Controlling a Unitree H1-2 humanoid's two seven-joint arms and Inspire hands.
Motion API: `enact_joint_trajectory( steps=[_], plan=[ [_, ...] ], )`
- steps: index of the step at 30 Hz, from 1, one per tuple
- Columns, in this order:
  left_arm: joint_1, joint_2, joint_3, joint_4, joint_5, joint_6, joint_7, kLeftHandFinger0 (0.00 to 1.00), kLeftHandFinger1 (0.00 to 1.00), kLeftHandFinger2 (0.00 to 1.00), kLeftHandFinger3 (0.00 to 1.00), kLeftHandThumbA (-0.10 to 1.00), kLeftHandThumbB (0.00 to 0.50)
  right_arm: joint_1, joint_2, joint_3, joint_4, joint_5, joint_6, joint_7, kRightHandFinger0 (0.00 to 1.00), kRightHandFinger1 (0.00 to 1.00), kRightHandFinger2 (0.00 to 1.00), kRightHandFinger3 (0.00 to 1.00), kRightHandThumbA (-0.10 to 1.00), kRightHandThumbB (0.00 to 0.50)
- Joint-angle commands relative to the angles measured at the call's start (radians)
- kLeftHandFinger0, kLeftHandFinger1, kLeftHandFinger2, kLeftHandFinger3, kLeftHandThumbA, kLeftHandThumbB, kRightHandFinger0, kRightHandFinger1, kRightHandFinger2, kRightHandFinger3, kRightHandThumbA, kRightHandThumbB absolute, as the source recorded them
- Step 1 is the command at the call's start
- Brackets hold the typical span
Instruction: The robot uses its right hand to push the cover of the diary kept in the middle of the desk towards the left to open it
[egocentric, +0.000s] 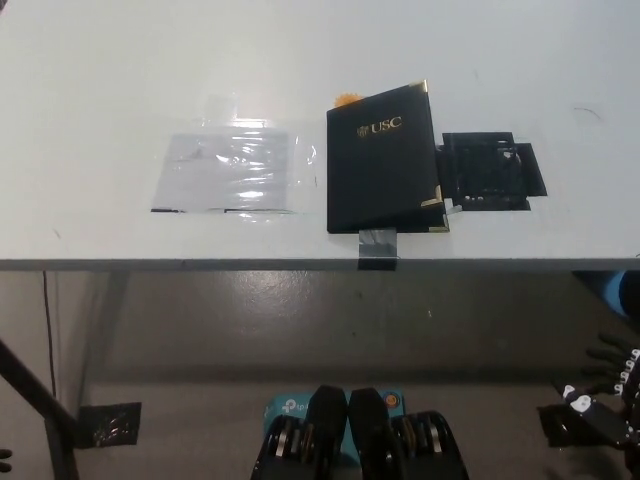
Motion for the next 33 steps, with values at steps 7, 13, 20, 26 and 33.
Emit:
enact_joint_trajectory(
  steps=[7, 13, 20, 26, 33],
  plan=[
    [0.009, 0.016, 0.006, -0.023, -0.023, -0.010, -0.009, 0.39, 0.40, 0.17, 0.31, 0.56, 0.500, -0.092, -0.056, 0.025, -0.192, -0.001, -0.067, 0.036, 0.36, 0.48, 0.60, 0.72, 1.00, 0.127],
    [0.010, 0.014, 0.002, -0.020, -0.024, -0.014, -0.012, 0.41, 0.42, 0.19, 0.31, 0.56, 0.500, -0.172, -0.051, 0.091, -0.399, 0.022, 0.089, 0.105, 0.39, 0.49, 0.57, 0.74, 1.00, 0.117],
    [0.021, 0.004, -0.002, -0.018, -0.024, -0.011, -0.008, 0.43, 0.42, 0.18, 0.31, 0.55, 0.500, -0.286, -0.043, 0.139, -0.469, 0.041, 0.150, 0.135, 0.36, 0.45, 0.52, 0.69, 1.00, 0.118],
    [0.015, 0.000, 0.001, -0.006, -0.034, -0.026, -0.010, 0.40, 0.41, 0.17, 0.29, 0.53, 0.500, -0.410, -0.014, 0.104, -0.403, 0.089, 0.210, 0.112, 0.35, 0.43, 0.48, 0.71, 1.00, 0.072],
    [0.028, 0.002, -0.007, -0.018, -0.028, -0.010, -0.011, 0.42, 0.41, 0.18, 0.33, 0.56, 0.500, -0.584, 0.115, -0.030, -0.201, 0.164, 0.264, -0.017, 0.36, 0.45, 0.52, 0.72, 1.00, 0.165]
  ],
)
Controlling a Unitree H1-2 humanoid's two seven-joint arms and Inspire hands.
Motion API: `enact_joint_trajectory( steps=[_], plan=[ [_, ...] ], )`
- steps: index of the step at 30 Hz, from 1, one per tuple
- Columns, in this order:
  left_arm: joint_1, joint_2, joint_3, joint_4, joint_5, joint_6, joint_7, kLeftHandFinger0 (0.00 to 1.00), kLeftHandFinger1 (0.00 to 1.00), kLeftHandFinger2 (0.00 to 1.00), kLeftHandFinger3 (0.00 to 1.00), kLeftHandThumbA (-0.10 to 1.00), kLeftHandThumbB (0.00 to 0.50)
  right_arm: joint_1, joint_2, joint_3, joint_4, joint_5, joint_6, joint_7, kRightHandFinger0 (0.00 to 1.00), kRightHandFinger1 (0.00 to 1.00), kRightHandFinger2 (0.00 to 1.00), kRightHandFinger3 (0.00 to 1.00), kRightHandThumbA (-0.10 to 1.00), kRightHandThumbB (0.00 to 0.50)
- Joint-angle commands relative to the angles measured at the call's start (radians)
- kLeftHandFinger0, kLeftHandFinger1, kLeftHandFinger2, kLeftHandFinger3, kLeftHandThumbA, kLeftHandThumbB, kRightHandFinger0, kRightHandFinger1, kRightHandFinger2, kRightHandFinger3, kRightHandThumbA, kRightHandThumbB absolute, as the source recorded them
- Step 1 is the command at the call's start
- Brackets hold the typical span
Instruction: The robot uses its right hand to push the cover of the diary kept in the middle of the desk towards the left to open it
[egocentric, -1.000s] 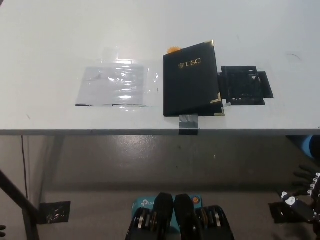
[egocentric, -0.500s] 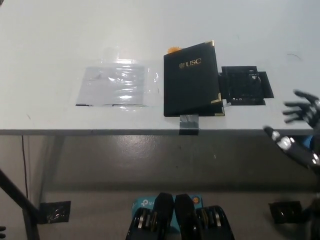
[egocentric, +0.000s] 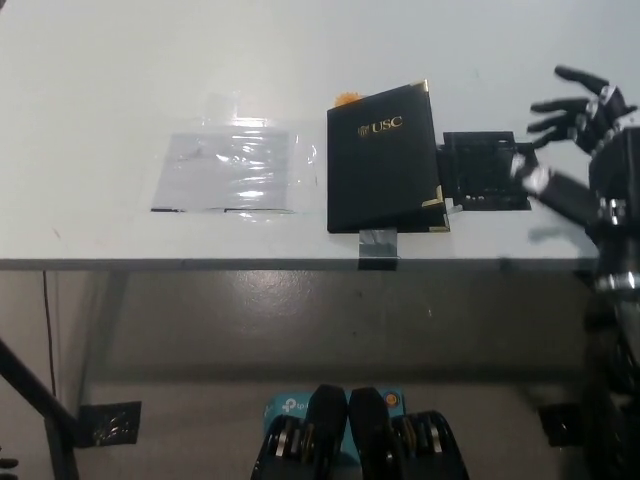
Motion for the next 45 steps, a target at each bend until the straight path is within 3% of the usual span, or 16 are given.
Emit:
enact_joint_trajectory(
  steps=[1, 6, 8, 13, 17, 18, 20, 23, 25, 28, 33, 42, 45],
  plan=[
    [0.007, 0.015, -0.002, -0.020, -0.008, -0.017, -0.011, 0.42, 0.41, 0.18, 0.33, 0.56, 0.500, -0.120, 0.062, -0.069, 0.088, 0.070, 0.039, -0.097, 0.38, 0.47, 0.55, 0.73, 1.00, 0.172],
    [0.014, 0.019, -0.004, -0.023, -0.004, -0.016, -0.008, 0.46, 0.44, 0.19, 0.32, 0.57, 0.500, -0.180, 0.127, -0.147, 0.161, 0.106, 0.032, -0.156, 0.46, 0.56, 0.65, 0.76, 1.00, 0.162],
    [0.013, 0.020, -0.006, -0.018, -0.002, -0.029, -0.012, 0.43, 0.44, 0.19, 0.33, 0.57, 0.500, -0.206, 0.159, -0.189, 0.192, 0.134, 0.033, -0.191, 0.52, 0.60, 0.66, 0.77, 1.00, 0.192],
    [0.007, 0.020, -0.003, -0.022, -0.008, -0.026, -0.008, 0.41, 0.41, 0.16, 0.30, 0.57, 0.500, -0.251, 0.234, -0.286, 0.239, 0.214, 0.059, -0.273, 0.62, 0.69, 0.75, 0.81, 1.00, 0.204],
    [0.009, 0.013, -0.007, -0.028, -0.005, -0.017, -0.003, 0.44, 0.43, 0.19, 0.32, 0.58, 0.500, -0.265, 0.275, -0.332, 0.272, 0.267, 0.061, -0.302, 0.64, 0.74, 0.80, 0.88, 1.00, 0.160],
    [0.010, 0.013, -0.006, -0.027, -0.008, -0.019, -0.006, 0.42, 0.43, 0.19, 0.32, 0.57, 0.500, -0.262, 0.285, -0.340, 0.279, 0.288, 0.058, -0.297, 0.71, 0.80, 0.86, 0.96, 1.00, 0.166],
    [0.013, 0.014, -0.008, -0.027, -0.003, -0.024, -0.005, 0.42, 0.43, 0.20, 0.32, 0.59, 0.500, -0.261, 0.300, -0.357, 0.296, 0.326, 0.052, -0.297, 0.84, 0.88, 0.93, 1.00, 1.00, 0.162],
    [0.010, 0.014, -0.007, -0.016, -0.006, -0.039, -0.009, 0.41, 0.43, 0.20, 0.32, 0.58, 0.500, -0.251, 0.312, -0.370, 0.320, 0.375, 0.056, -0.282, 1.00, 0.99, 1.00, 1.00, 1.00, 0.180],
    [0.010, 0.014, -0.009, -0.012, -0.003, -0.048, -0.010, 0.41, 0.44, 0.20, 0.32, 0.59, 0.500, -0.240, 0.314, -0.367, 0.343, 0.386, 0.039, -0.267, 1.00, 1.00, 1.00, 1.00, 1.00, 0.168],
    [0.011, 0.010, -0.008, -0.020, -0.004, -0.042, -0.005, 0.39, 0.41, 0.18, 0.30, 0.59, 0.500, -0.212, 0.327, -0.360, 0.359, 0.401, 0.024, -0.257, 1.00, 1.00, 1.00, 1.00, 1.00, 0.199],
    [0.009, 0.013, -0.012, -0.015, -0.006, -0.045, -0.013, 0.41, 0.42, 0.20, 0.33, 0.59, 0.500, -0.178, 0.338, -0.351, 0.389, 0.433, 0.010, -0.231, 1.00, 1.00, 1.00, 1.00, 1.00, 0.193],
    [0.008, 0.013, -0.018, -0.023, 0.000, -0.038, -0.009, 0.39, 0.42, 0.20, 0.32, 0.60, 0.500, -0.140, 0.345, -0.327, 0.445, 0.466, -0.046, -0.187, 1.00, 1.00, 1.00, 1.00, 1.00, 0.236],
    [0.001, 0.012, -0.017, -0.011, -0.005, -0.035, -0.008, 0.39, 0.39, 0.17, 0.31, 0.59, 0.500, -0.121, 0.349, -0.302, 0.470, 0.457, -0.062, -0.166, 0.92, 0.95, 0.93, 1.00, 1.00, 0.229]
  ],
)
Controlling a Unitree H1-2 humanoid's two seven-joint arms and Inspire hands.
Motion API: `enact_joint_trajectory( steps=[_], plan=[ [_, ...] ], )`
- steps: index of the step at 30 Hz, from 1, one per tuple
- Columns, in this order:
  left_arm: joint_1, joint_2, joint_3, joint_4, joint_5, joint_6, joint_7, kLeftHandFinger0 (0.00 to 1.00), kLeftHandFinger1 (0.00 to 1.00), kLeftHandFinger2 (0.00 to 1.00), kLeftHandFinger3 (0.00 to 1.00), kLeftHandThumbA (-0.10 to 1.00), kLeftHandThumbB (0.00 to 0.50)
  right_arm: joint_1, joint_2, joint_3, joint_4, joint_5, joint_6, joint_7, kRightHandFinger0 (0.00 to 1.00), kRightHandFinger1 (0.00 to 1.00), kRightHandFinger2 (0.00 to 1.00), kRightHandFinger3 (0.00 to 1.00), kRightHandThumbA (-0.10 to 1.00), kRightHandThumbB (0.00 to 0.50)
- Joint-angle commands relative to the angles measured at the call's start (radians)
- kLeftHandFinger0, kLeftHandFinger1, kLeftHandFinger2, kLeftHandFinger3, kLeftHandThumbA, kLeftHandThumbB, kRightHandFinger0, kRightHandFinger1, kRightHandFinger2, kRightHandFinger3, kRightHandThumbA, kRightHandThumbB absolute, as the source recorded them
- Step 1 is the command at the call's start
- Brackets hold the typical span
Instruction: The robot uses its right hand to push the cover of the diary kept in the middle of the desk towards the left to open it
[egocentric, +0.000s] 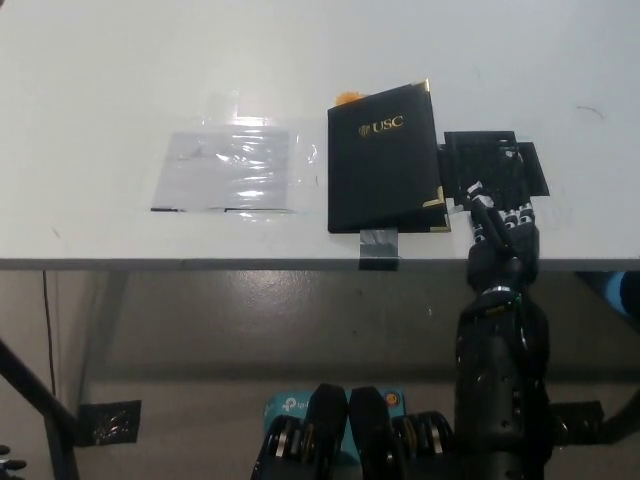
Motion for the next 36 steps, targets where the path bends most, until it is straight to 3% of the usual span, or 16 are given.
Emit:
enact_joint_trajectory(
  steps=[1, 4, 5, 9, 12, 20, 25, 30, 36],
  plan=[
    [-0.007, 0.013, 0.001, -0.009, -0.007, -0.028, -0.007, 0.37, 0.38, 0.16, 0.31, 0.59, 0.500, 0.005, 0.022, 0.034, 0.016, 0.039, -0.056, 0.076, 0.93, 0.95, 0.94, 1.00, 1.00, 0.232],
    [-0.008, 0.012, -0.001, -0.010, 0.000, -0.030, -0.003, 0.37, 0.38, 0.15, 0.30, 0.59, 0.500, 0.007, 0.020, 0.054, 0.032, 0.046, -0.055, 0.100, 0.94, 0.96, 0.94, 1.00, 1.00, 0.238],
    [-0.009, 0.012, -0.002, -0.011, 0.000, -0.031, -0.004, 0.37, 0.38, 0.16, 0.30, 0.59, 0.500, 0.009, 0.020, 0.062, 0.032, 0.043, -0.053, 0.106, 0.95, 0.96, 0.95, 1.00, 1.00, 0.217],
    [-0.010, 0.013, -0.001, -0.011, -0.002, -0.026, -0.003, 0.37, 0.38, 0.17, 0.31, 0.59, 0.500, -0.003, 0.015, 0.095, 0.058, 0.036, -0.062, 0.136, 0.96, 0.98, 0.96, 1.00, 1.00, 0.235],
    [-0.010, 0.010, 0.002, -0.014, -0.011, -0.022, -0.004, 0.36, 0.37, 0.16, 0.30, 0.58, 0.500, -0.030, 0.010, 0.116, 0.098, 0.032, -0.075, 0.147, 0.94, 0.94, 0.91, 1.00, 1.00, 0.243],
    [-0.007, 0.007, -0.004, -0.012, -0.008, -0.026, -0.009, 0.36, 0.36, 0.15, 0.29, 0.58, 0.500, -0.056, 0.001, 0.188, 0.136, -0.011, -0.090, 0.153, 0.87, 0.90, 0.87, 0.97, 1.00, 0.193],
    [-0.006, 0.009, -0.006, -0.013, -0.010, -0.026, -0.013, 0.39, 0.39, 0.18, 0.31, 0.59, 0.500, -0.084, 0.002, 0.217, 0.190, -0.033, -0.102, 0.140, 0.81, 0.85, 0.82, 0.92, 1.00, 0.222],
    [-0.006, 0.013, -0.016, -0.025, 0.002, -0.012, -0.011, 0.39, 0.39, 0.19, 0.32, 0.60, 0.500, -0.088, 0.009, 0.238, 0.223, -0.049, -0.100, 0.137, 0.81, 0.85, 0.83, 0.92, 1.00, 0.185],
    [-0.006, 0.015, -0.024, -0.035, -0.003, -0.018, -0.018, 0.37, 0.40, 0.18, 0.32, 0.59, 0.500, -0.090, 0.029, 0.259, 0.273, -0.063, -0.112, 0.141, 0.76, 0.82, 0.82, 0.90, 1.00, 0.202]
  ],
)
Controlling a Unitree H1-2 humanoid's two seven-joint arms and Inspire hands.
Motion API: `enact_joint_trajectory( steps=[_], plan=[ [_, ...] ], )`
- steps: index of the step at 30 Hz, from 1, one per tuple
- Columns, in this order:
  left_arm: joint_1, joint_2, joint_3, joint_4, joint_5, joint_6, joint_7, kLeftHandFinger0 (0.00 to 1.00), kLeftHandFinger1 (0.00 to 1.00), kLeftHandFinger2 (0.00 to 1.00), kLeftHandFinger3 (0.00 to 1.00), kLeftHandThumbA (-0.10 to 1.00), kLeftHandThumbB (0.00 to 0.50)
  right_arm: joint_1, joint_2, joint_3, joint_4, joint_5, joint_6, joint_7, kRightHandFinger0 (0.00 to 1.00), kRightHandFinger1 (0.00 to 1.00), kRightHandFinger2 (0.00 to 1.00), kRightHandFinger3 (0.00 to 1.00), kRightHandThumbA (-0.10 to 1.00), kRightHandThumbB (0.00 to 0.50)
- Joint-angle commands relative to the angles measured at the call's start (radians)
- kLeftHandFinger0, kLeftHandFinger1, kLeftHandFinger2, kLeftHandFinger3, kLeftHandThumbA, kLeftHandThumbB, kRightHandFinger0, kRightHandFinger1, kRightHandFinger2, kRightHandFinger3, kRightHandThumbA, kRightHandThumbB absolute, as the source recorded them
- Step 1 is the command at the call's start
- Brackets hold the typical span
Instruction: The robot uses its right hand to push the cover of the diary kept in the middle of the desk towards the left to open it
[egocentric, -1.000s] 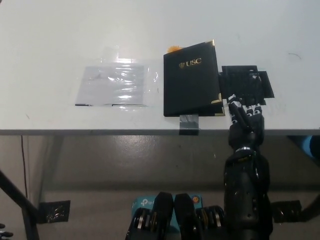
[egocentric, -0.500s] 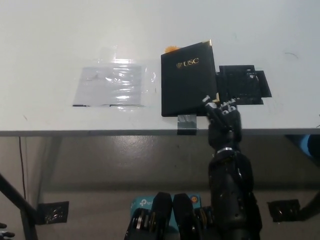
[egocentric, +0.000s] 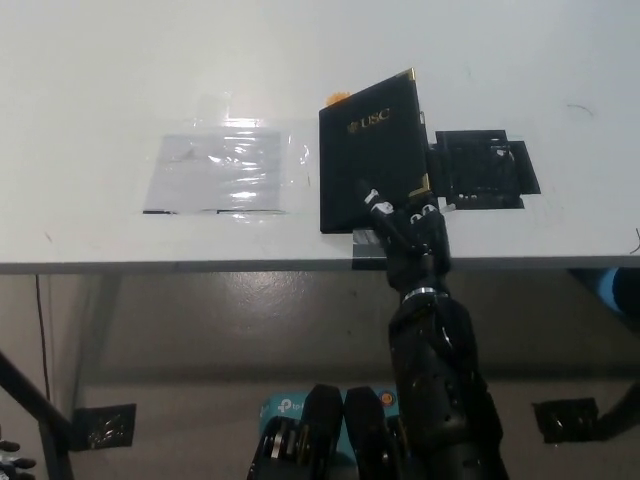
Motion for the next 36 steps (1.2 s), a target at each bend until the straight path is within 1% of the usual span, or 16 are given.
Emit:
enact_joint_trajectory(
  steps=[1, 7, 10, 14, 15, 20, 23, 24, 29, 30, 31, 32, 33, 34, 35, 36],
  plan=[
    [-0.002, 0.021, -0.007, -0.028, 0.000, -0.020, -0.017, 0.38, 0.41, 0.19, 0.32, 0.60, 0.500, -0.045, 0.035, 0.038, 0.034, -0.031, -0.020, 0.028, 0.76, 0.82, 0.81, 0.89, 1.00, 0.202],
    [-0.009, 0.033, -0.013, -0.023, -0.003, -0.039, -0.030, 0.37, 0.40, 0.19, 0.33, 0.60, 0.500, -0.067, 0.030, 0.061, 0.063, -0.070, -0.023, 0.009, 0.75, 0.80, 0.82, 0.91, 1.00, 0.208],
    [-0.013, 0.037, -0.015, -0.020, -0.004, -0.040, -0.034, 0.37, 0.40, 0.19, 0.33, 0.60, 0.500, -0.078, 0.033, 0.078, 0.073, -0.097, -0.023, -0.002, 0.76, 0.83, 0.86, 0.94, 1.00, 0.214],
    [-0.010, 0.037, -0.022, -0.023, 0.012, -0.038, -0.029, 0.38, 0.40, 0.19, 0.33, 0.62, 0.500, -0.100, 0.046, 0.108, 0.103, -0.118, -0.015, -0.004, 0.88, 0.90, 0.92, 0.97, 1.00, 0.257],
    [-0.009, 0.038, -0.023, -0.025, 0.013, -0.036, -0.029, 0.37, 0.40, 0.20, 0.33, 0.62, 0.500, -0.105, 0.048, 0.118, 0.105, -0.125, -0.013, 0.004, 0.92, 0.93, 0.95, 0.99, 1.00, 0.252],
    [-0.004, 0.037, -0.031, -0.039, 0.016, -0.020, -0.022, 0.36, 0.40, 0.20, 0.33, 0.61, 0.500, -0.132, 0.045, 0.230, 0.134, -0.237, -0.016, 0.008, 0.94, 0.97, 1.00, 1.00, 1.00, 0.238],
    [-0.008, 0.045, -0.039, -0.026, 0.027, -0.045, -0.032, 0.35, 0.40, 0.22, 0.33, 0.63, 0.500, -0.169, 0.022, 0.335, 0.185, -0.344, -0.029, 0.009, 1.00, 1.00, 1.00, 1.00, 1.00, 0.216],
    [-0.008, 0.045, -0.038, -0.028, 0.028, -0.040, -0.027, 0.35, 0.40, 0.21, 0.33, 0.63, 0.500, -0.184, 0.014, 0.368, 0.205, -0.378, -0.019, -0.006, 1.00, 1.00, 1.00, 1.00, 1.00, 0.239],
    [-0.017, 0.043, -0.043, -0.037, 0.027, -0.026, -0.026, 0.35, 0.40, 0.21, 0.34, 0.62, 0.500, -0.214, -0.037, 0.504, 0.269, -0.518, -0.050, -0.039, 1.00, 1.00, 1.00, 1.00, 1.00, 0.252],
    [-0.017, 0.044, -0.043, -0.035, 0.024, -0.026, -0.029, 0.35, 0.41, 0.21, 0.34, 0.62, 0.500, -0.211, -0.051, 0.541, 0.275, -0.557, -0.064, -0.048, 1.00, 1.00, 1.00, 1.00, 1.00, 0.236],
    [-0.021, 0.046, -0.046, -0.039, 0.030, -0.021, -0.026, 0.36, 0.41, 0.21, 0.33, 0.62, 0.500, -0.208, -0.065, 0.566, 0.286, -0.578, -0.081, -0.050, 0.95, 0.96, 0.94, 1.00, 1.00, 0.276],
    [-0.022, 0.048, -0.048, -0.036, 0.035, -0.021, -0.025, 0.37, 0.41, 0.21, 0.33, 0.62, 0.500, -0.204, -0.092, 0.627, 0.320, -0.636, -0.111, -0.049, 0.57, 0.51, 0.43, 0.96, 1.00, 0.266],
    [-0.025, 0.051, -0.049, -0.039, 0.037, -0.017, -0.025, 0.36, 0.41, 0.21, 0.33, 0.63, 0.500, -0.200, -0.110, 0.663, 0.332, -0.669, -0.125, -0.056, 0.22, 0.29, 0.35, 0.95, 1.00, 0.262],
    [-0.025, 0.051, -0.049, -0.040, 0.037, -0.016, -0.025, 0.36, 0.41, 0.21, 0.33, 0.63, 0.500, -0.201, -0.116, 0.679, 0.338, -0.677, -0.132, -0.062, 0.17, 0.23, 0.29, 0.93, 1.00, 0.259],
    [-0.031, 0.055, -0.050, -0.046, 0.039, -0.010, -0.025, 0.36, 0.41, 0.21, 0.34, 0.63, 0.500, -0.199, -0.133, 0.703, 0.343, -0.693, -0.134, -0.051, 0.01, 0.05, 0.14, 0.95, 1.00, 0.279],
    [-0.032, 0.053, -0.048, -0.048, 0.034, -0.002, -0.024, 0.37, 0.41, 0.20, 0.34, 0.62, 0.500, -0.195, -0.148, 0.726, 0.344, -0.703, -0.117, -0.034, 0.00, 0.00, 0.05, 0.93, 1.00, 0.316]
  ],
)
